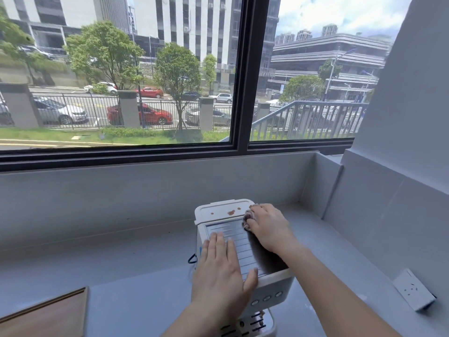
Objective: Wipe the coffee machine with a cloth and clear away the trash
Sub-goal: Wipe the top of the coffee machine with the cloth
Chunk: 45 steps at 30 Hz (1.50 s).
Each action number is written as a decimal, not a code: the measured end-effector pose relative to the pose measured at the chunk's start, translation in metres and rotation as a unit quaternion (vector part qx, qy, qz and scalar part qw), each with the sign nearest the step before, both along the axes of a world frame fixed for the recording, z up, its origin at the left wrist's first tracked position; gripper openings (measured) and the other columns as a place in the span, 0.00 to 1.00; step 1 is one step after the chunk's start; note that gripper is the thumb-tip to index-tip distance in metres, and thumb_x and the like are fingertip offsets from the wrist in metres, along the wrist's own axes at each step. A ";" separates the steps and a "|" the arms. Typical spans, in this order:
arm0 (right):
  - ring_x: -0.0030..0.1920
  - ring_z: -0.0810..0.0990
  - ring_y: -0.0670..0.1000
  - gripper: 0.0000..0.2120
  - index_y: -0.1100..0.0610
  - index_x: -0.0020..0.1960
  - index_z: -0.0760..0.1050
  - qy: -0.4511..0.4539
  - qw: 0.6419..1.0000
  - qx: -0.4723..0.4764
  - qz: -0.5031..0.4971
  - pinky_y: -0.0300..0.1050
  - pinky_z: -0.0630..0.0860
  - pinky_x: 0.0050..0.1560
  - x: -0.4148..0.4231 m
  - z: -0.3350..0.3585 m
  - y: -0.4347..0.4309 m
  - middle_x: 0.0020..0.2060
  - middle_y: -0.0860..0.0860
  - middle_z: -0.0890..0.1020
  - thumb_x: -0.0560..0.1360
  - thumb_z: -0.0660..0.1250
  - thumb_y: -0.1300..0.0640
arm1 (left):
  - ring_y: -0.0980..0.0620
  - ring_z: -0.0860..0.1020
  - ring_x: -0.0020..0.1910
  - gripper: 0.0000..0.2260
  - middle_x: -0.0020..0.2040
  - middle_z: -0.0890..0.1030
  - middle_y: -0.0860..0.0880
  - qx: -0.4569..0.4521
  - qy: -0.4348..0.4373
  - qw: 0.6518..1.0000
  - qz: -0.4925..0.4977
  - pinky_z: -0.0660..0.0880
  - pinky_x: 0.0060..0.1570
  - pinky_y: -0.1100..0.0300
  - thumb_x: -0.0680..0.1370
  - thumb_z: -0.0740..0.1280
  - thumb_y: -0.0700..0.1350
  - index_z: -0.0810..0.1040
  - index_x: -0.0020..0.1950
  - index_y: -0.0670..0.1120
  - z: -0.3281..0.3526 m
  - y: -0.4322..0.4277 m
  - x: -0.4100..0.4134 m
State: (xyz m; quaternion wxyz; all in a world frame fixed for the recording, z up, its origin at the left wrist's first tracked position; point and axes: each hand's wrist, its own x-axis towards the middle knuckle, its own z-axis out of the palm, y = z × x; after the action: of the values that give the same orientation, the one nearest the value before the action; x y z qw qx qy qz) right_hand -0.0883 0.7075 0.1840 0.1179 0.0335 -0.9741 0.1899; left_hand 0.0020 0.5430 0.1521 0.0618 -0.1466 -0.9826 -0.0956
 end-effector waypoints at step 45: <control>0.75 0.59 0.43 0.19 0.47 0.70 0.72 -0.027 0.991 -0.050 0.119 0.41 0.57 0.75 0.060 0.004 0.034 0.71 0.39 0.69 0.80 0.64 0.52 | 0.56 0.36 0.78 0.55 0.80 0.38 0.48 0.228 0.038 0.972 0.029 0.46 0.77 0.59 0.65 0.53 0.77 0.34 0.78 0.46 -0.018 -0.009 0.006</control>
State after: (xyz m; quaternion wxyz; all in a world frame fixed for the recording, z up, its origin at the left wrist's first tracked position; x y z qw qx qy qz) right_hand -0.0285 0.7416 0.1875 0.0698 0.1379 -0.9554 0.2518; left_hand 0.0078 0.5343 0.1343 0.1335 -0.1036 -0.9357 -0.3097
